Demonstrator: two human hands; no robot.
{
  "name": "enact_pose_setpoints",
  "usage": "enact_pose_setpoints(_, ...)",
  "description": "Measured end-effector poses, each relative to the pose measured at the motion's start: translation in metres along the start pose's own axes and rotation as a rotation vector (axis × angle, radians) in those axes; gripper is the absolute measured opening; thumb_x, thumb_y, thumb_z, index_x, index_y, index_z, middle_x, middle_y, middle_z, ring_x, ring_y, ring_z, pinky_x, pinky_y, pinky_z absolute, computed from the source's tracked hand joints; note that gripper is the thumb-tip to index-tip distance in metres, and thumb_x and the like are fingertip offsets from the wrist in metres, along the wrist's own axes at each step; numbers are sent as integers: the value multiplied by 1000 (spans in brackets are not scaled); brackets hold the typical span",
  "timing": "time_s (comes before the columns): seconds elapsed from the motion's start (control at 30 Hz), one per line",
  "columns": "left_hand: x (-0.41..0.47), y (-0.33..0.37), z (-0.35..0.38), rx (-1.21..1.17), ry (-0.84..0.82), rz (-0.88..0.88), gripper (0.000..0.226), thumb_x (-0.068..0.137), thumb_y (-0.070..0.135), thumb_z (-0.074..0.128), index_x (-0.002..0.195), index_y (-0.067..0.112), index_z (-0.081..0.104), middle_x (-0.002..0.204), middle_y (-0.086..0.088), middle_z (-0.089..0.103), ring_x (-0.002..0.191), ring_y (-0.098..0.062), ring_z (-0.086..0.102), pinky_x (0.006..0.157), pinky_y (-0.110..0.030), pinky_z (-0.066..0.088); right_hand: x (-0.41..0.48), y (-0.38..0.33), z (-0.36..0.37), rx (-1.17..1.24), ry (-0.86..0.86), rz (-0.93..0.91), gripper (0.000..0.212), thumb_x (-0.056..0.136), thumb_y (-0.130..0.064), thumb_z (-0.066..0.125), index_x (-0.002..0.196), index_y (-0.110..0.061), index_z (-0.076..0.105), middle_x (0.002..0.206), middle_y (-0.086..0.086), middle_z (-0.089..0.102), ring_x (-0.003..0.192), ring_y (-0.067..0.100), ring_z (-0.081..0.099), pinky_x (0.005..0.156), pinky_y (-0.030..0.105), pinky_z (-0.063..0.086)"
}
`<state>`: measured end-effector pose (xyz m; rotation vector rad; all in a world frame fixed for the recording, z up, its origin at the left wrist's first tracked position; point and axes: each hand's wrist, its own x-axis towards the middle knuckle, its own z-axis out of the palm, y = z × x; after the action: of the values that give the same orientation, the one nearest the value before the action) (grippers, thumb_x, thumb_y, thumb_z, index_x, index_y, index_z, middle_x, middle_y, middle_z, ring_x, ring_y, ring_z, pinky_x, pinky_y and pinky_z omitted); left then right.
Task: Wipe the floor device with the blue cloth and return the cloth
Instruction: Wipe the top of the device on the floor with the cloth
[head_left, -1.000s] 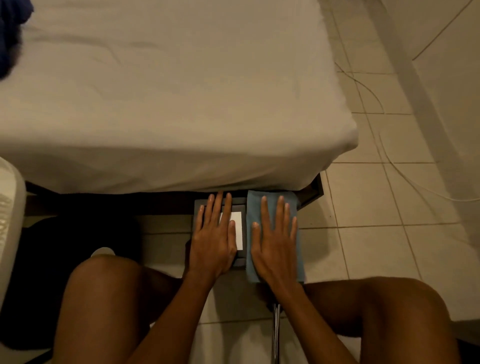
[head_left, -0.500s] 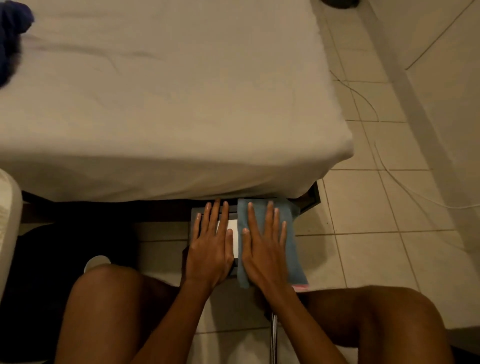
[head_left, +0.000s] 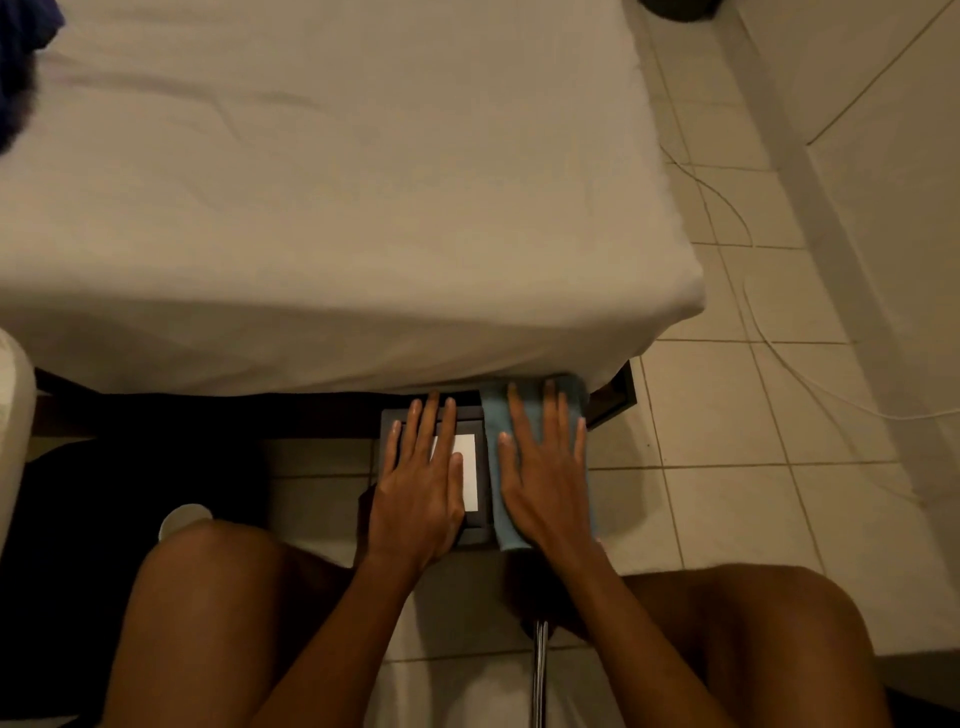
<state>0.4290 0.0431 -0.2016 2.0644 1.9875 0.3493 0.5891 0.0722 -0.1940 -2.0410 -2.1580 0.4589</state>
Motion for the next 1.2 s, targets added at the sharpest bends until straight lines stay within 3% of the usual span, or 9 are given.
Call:
enact_pose_setpoints(0.2,-2,-1,0,-46,4,-6,58,103,37,9,158,16,10,166,-5,10,154,-19,3,123,-42,13,-51,-27,16,38,67,52,61,104,-50,13,160,-25,15,166,16,13,153,32,11,121,53,12)
enact_pose_setpoints(0.4,-1,-2,1,-31,1,0,58,104,37,11,158,16,9,166,-5,10,154,-19,1,124,-40,11,-6,-22,9,44,73,25,59,105,-45,18,160,-28,4,168,11,-4,155,25,-8,125,51,4)
enact_pose_setpoints(0.6,0,-2,0,-49,1,-14,58,104,36,8,157,12,14,165,-6,13,154,-18,4,124,-38,9,-45,-35,13,137,95,0,58,106,-45,11,159,-25,6,163,17,23,151,33,21,117,51,18)
enact_pose_setpoints(0.7,2,-3,1,-80,-7,-13,59,103,38,7,157,13,14,165,-4,13,154,-16,1,124,-32,2,-39,-28,8,247,97,-55,54,105,-48,11,157,-38,0,163,13,24,149,30,25,116,52,26)
enact_pose_setpoints(0.77,3,-3,-2,-114,-29,-19,62,102,43,4,157,15,13,165,-3,12,153,-13,-3,124,-29,-2,-38,-17,-12,455,91,-45,48,106,-43,25,154,-45,17,163,7,26,143,25,39,110,42,42)
enact_pose_setpoints(0.87,8,1,-16,-204,-66,-32,67,99,47,9,156,13,16,165,-6,15,151,-15,-2,125,-35,3,-10,16,-46,540,182,117,44,103,-19,48,147,-24,46,153,5,40,133,19,47,101,21,39)
enact_pose_setpoints(0.93,15,6,-27,-267,-80,-49,69,97,48,17,154,11,27,162,-10,26,153,-23,12,125,-45,16,20,44,-61,497,42,136,47,99,-9,51,146,-13,47,149,11,45,133,26,47,106,27,38)
enact_pose_setpoints(1.07,34,15,-38,-300,-140,-80,62,92,47,41,143,13,47,143,-9,52,131,-27,50,110,-44,41,54,78,-70,346,-384,-108,56,91,-7,61,146,-12,47,148,15,48,136,33,46,113,38,39)
enact_pose_setpoints(1.2,46,20,-45,-312,-101,-56,39,87,36,61,121,17,63,117,-6,67,110,-27,61,92,-40,50,71,81,-76,288,-463,-177,50,88,-3,63,137,-10,57,138,12,60,127,29,56,108,39,45)
